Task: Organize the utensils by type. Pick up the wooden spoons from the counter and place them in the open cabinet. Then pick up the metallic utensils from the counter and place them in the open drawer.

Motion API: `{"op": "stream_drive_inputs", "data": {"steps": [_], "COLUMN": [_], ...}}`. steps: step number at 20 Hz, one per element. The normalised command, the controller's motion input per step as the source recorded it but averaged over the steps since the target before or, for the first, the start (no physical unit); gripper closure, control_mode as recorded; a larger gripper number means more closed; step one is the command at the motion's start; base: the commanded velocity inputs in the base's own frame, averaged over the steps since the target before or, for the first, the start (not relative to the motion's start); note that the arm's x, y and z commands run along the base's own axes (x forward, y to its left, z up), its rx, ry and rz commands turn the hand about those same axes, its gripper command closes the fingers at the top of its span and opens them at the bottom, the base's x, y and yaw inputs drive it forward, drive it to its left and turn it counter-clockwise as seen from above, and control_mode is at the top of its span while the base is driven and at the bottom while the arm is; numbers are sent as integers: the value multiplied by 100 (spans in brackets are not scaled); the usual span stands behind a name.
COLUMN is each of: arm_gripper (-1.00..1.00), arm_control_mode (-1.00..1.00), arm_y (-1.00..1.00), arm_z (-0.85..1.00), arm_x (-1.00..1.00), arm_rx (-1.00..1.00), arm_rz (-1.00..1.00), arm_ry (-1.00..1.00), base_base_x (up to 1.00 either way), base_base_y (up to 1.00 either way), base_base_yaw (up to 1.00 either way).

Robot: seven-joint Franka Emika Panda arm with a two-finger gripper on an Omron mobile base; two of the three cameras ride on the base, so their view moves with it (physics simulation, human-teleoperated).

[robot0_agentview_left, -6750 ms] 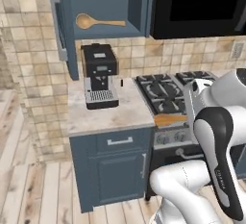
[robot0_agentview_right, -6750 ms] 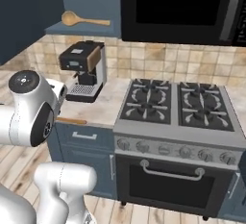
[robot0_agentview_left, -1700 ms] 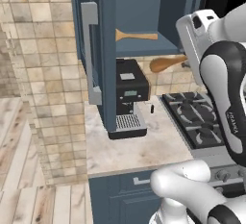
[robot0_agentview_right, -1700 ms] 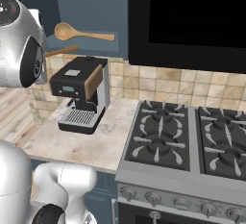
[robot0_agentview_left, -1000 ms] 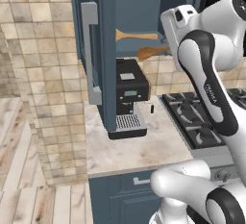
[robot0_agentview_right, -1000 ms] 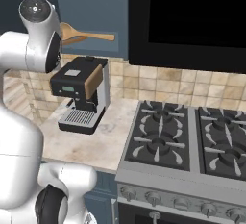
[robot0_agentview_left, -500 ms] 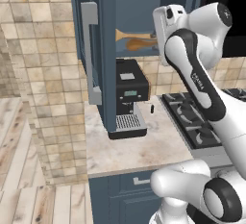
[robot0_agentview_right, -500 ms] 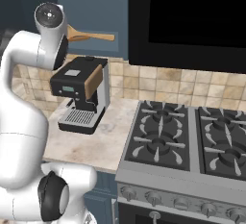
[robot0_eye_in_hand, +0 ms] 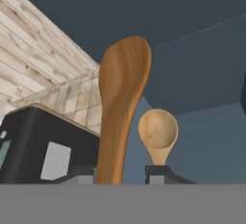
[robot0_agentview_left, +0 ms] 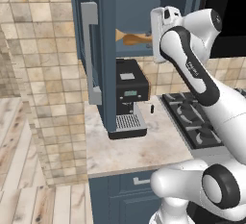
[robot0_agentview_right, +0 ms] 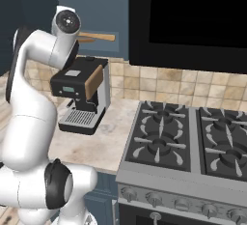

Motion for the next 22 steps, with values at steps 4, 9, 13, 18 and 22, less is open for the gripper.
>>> {"op": "stream_drive_inputs", "data": {"steps": [4, 9, 13, 18, 22], "arm_gripper": [100, 100, 100, 100, 100], "arm_control_mode": [-100, -100, -100, -100, -100], "arm_y": [8, 3, 3, 3, 9], "arm_z": [-11, -1, -1, -2, -4], "arm_x": [40, 40, 38, 40, 32], "arm_rx": [0, -1, -5, -5, -3], "arm_rz": [7, 11, 7, 0, 0], "arm_ry": [0, 0, 0, 0, 1], "base_base_x": [0, 0, 0, 0, 0], "base_base_y": [0, 0, 0, 0, 0], "base_base_yaw": [0, 0, 0, 0, 0]}}
